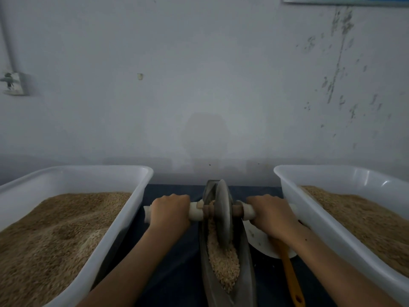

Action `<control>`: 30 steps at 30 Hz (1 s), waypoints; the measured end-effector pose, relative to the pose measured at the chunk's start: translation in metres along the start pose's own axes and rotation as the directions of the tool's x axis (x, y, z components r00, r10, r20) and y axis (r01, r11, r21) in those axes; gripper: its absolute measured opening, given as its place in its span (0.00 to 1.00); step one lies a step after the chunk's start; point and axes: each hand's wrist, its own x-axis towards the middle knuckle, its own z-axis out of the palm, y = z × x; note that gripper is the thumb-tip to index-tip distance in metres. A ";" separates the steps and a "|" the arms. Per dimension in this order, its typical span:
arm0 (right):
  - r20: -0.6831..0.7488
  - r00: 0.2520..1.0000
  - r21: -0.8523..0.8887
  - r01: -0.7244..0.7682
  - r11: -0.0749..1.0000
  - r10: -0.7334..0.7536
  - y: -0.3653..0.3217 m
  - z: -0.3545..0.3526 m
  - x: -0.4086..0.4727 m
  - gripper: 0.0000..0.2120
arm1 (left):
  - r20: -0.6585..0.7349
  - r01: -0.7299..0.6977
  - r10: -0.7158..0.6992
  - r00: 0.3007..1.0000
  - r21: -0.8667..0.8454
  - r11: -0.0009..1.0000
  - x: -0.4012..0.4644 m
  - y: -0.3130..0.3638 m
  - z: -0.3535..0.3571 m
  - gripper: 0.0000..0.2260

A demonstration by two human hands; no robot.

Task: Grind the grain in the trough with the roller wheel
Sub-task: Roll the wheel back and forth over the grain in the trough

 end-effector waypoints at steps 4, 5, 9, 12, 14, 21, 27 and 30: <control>0.120 0.993 -0.006 0.016 1.000 -0.015 0.001 -0.006 0.000 0.03 | 0.049 -0.022 0.022 0.999 -0.001 1.000 0.000 -0.003 -0.001 0.10; 0.187 0.982 -0.003 0.019 1.000 -0.018 0.001 -0.010 0.000 0.05 | 0.087 -0.033 0.033 0.996 -0.005 0.999 0.000 -0.004 -0.002 0.11; 0.391 0.920 0.001 0.019 1.000 -0.018 0.000 -0.022 0.000 0.08 | 0.216 -0.071 0.074 0.974 -0.019 0.997 -0.001 -0.009 -0.008 0.14; 0.415 0.910 0.013 0.006 1.000 -0.011 0.001 -0.021 0.001 0.10 | 0.230 -0.071 0.071 0.971 -0.010 0.997 -0.002 -0.008 -0.010 0.14; 0.367 0.930 0.006 -0.001 1.000 -0.001 0.001 -0.017 0.001 0.09 | 0.196 -0.057 0.054 0.979 0.009 0.998 -0.002 -0.006 -0.009 0.13; 0.000 1.000 0.004 0.005 1.000 -0.005 0.001 0.002 0.002 0.02 | -0.001 -0.028 0.028 1.000 0.001 1.000 -0.002 -0.002 -0.002 0.11; 0.255 0.967 -0.009 0.034 0.999 -0.030 0.004 -0.010 0.002 0.06 | 0.145 -0.049 0.048 0.988 0.007 0.999 -0.001 -0.005 -0.006 0.12; 0.401 0.915 0.028 0.029 0.999 -0.037 0.005 -0.017 0.003 0.08 | 0.241 -0.074 0.075 0.968 -0.011 0.997 -0.002 -0.007 -0.009 0.15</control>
